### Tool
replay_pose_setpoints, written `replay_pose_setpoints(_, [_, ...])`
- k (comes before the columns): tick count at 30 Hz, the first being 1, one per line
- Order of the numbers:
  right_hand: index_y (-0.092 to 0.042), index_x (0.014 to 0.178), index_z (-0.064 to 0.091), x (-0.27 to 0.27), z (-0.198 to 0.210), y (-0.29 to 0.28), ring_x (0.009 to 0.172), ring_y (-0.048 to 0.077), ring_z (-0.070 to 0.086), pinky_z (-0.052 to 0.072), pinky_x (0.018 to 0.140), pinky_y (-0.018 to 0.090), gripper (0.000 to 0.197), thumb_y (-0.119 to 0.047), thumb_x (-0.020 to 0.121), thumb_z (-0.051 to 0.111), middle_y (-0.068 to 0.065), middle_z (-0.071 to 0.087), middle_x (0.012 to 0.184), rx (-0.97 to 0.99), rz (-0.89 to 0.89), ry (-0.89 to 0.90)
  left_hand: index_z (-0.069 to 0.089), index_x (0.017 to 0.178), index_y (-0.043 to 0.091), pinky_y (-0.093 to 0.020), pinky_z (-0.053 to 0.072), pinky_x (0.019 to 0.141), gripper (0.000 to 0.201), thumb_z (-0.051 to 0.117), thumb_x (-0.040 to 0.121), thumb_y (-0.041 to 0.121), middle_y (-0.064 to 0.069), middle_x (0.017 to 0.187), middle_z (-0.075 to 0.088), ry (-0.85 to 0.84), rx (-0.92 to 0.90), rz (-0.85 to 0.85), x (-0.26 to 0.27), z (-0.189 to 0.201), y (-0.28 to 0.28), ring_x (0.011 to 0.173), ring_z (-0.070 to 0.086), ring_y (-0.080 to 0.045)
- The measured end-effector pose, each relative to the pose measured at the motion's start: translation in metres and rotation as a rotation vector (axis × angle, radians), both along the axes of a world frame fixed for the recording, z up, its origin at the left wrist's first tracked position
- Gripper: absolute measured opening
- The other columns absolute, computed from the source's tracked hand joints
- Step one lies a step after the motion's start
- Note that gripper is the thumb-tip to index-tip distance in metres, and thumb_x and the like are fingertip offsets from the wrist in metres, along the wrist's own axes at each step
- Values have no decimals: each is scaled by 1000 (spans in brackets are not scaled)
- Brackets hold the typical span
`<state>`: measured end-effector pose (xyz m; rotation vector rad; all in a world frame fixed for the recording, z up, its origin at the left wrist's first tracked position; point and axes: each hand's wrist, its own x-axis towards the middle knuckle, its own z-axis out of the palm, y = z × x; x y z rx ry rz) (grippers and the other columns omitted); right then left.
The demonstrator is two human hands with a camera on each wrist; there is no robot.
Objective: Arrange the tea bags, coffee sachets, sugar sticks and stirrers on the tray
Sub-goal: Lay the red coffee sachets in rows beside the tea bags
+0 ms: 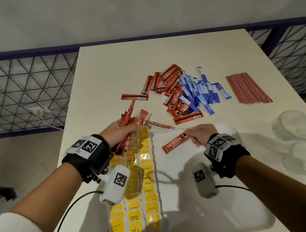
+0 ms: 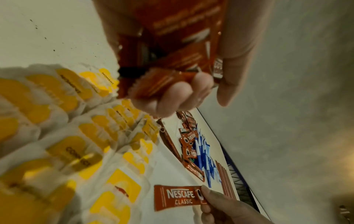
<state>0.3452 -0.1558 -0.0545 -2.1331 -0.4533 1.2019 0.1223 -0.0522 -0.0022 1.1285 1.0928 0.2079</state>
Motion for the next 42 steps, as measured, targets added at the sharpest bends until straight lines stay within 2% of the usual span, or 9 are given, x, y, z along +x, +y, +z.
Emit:
replay_pose_setpoints(5, [-1, 81, 54, -11, 5, 10, 34, 10, 49, 42, 39, 18, 9, 0, 90, 55, 6, 56, 43, 85, -178, 263, 53, 89, 13, -20, 35, 37, 21, 68, 75, 19, -3, 52, 44, -36, -31, -21, 1, -6, 10, 34, 37, -14])
replay_pose_setpoints(10, [-11, 134, 43, -22, 11, 14, 117, 23, 51, 39, 98, 27, 38, -28, 99, 38, 5, 53, 129, -49, -83, 3, 51, 88, 12, -21, 34, 36, 9, 60, 86, 15, -2, 50, 44, -33, -41, -42, 1, -12, 16, 33, 37, -13])
replay_pose_setpoints(13, [-18, 138, 40, -28, 22, 16, 129, 21, 42, 31, 105, 27, 41, -33, 100, 33, 2, 43, 143, -125, 158, -183, 50, 81, 13, -21, 35, 38, 13, 60, 86, 18, -6, 55, 41, -24, -33, -80, -2, -15, 18, 35, 37, -15])
replay_pose_setpoints(17, [-12, 126, 50, -27, 14, 15, 104, 24, 55, 43, 88, 26, 32, -18, 96, 44, 11, 55, 126, -121, 147, -105, 47, 72, 13, -20, 35, 37, 19, 57, 88, 17, -4, 51, 40, -43, -51, -96, -4, -16, 19, 34, 36, -14])
replay_pose_setpoints(19, [-11, 88, 59, -22, 11, 20, 73, 16, 54, 46, 68, 19, 7, -15, 91, 53, 9, 61, 93, -87, -6, -12, 47, 72, 13, -19, 35, 36, 20, 55, 89, 16, -3, 50, 40, -49, -53, -92, -4, -16, 18, 33, 36, -13])
replay_pose_setpoints(22, [-12, 63, 52, -16, 0, 21, 64, 16, 51, 44, 78, 26, 29, -25, 89, 55, 2, 55, 64, -212, 151, -82, 47, 80, 13, -18, 34, 36, 13, 54, 90, 13, -5, 54, 38, -55, -43, -72, -4, -14, 17, 33, 35, -13])
replay_pose_setpoints(33, [-10, 69, 53, -8, -1, 22, 60, 16, 57, 50, 53, 21, 20, 1, 85, 59, 7, 57, 69, -68, 39, 113, 49, 67, 13, -21, 38, 39, 25, 62, 84, 25, -3, 52, 44, 2, 10, -95, -3, -15, 16, 36, 38, -15])
replay_pose_setpoints(38, [-9, 57, 42, -12, 4, 28, 37, 13, 42, 32, 43, 23, 34, -5, 83, 62, 3, 45, 42, -202, 32, 114, 49, 74, 14, -20, 37, 37, 19, 59, 88, 21, 2, 49, 47, 8, 12, -49, 0, -11, 11, 34, 40, -11])
replay_pose_setpoints(42, [-4, 66, 56, -17, 6, 28, 46, 17, 55, 54, 58, 28, 21, -9, 82, 67, 8, 57, 54, -194, -2, 45, 48, 75, 14, -21, 38, 37, 20, 65, 81, 23, 2, 48, 45, 10, 8, -57, 0, -7, 7, 35, 40, -12])
